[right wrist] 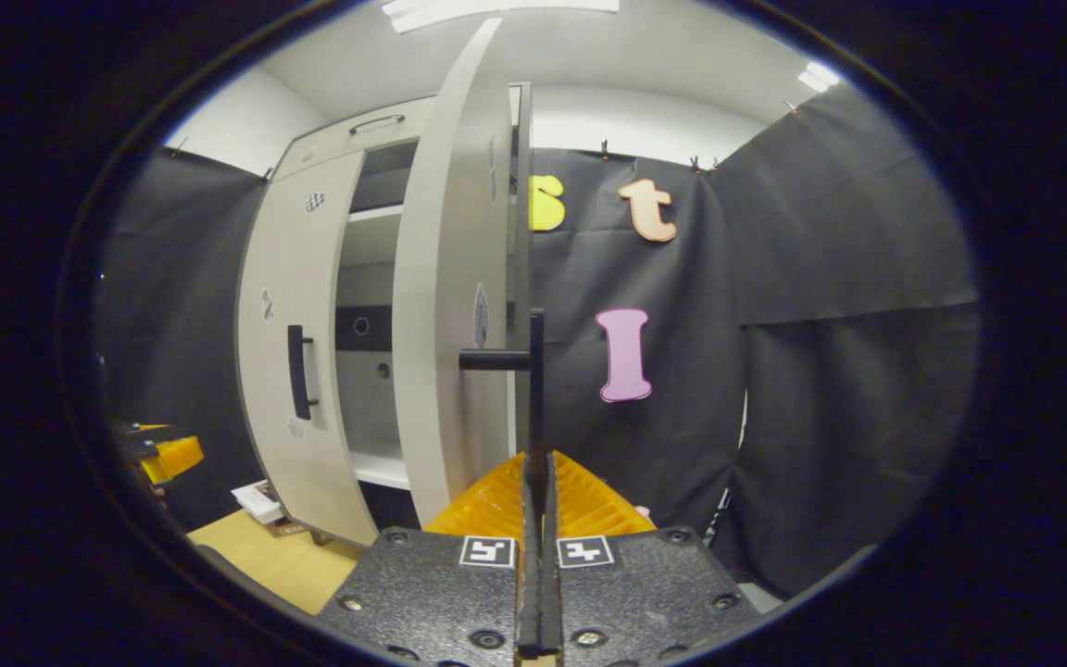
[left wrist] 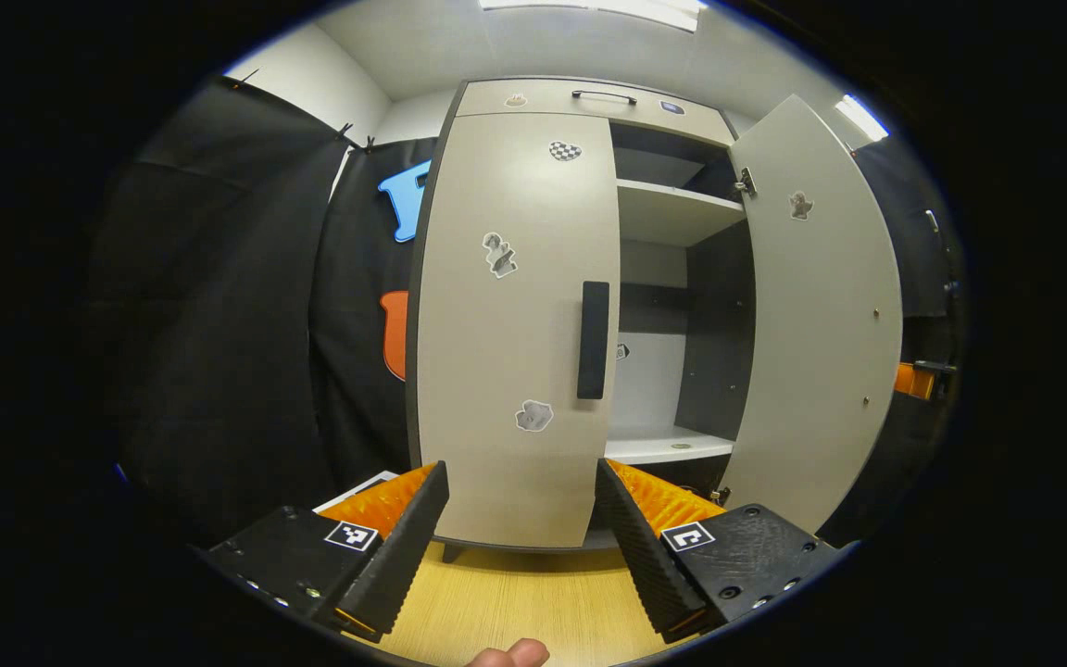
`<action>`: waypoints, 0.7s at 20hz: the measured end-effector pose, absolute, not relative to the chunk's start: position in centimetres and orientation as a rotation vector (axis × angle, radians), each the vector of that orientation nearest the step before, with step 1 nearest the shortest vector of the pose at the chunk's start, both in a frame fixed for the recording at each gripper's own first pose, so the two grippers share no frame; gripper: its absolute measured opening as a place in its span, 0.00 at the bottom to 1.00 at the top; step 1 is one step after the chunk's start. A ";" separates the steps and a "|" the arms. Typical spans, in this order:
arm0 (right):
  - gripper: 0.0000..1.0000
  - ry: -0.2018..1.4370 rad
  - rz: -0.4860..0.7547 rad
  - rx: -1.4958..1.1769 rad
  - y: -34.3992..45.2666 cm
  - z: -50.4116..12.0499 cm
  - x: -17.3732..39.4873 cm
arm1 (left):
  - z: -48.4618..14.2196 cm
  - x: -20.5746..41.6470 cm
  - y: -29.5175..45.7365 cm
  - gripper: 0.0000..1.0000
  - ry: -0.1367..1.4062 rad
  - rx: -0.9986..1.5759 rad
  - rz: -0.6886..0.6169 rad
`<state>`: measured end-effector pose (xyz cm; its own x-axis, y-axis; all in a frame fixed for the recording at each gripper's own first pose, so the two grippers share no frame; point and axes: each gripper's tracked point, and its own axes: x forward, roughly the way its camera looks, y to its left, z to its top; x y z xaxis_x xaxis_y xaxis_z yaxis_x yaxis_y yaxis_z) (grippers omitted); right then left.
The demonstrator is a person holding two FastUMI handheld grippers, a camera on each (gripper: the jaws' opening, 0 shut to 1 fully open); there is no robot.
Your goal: Open the right door of the double-door shoe cabinet with the right hand, and open the left door with the left hand.
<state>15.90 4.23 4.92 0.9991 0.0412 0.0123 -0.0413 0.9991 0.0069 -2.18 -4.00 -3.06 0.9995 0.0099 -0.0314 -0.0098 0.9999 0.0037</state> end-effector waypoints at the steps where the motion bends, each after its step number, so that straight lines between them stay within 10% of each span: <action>1: 0.04 -0.011 0.026 0.004 4.1 4.9 15.8 | -3.0 -2.2 -3.9 0.95 0.030 0.005 0.011; 14: 0.04 0.004 0.115 -0.020 14.4 2.3 9.1 | -1.9 -0.9 -4.5 0.95 0.012 0.010 -0.029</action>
<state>9.07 14.37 2.32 0.9934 0.1143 -0.0054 -0.1144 0.9932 -0.0194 -0.92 -4.47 -1.94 0.9995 -0.0292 -0.0126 0.0294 0.9995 0.0097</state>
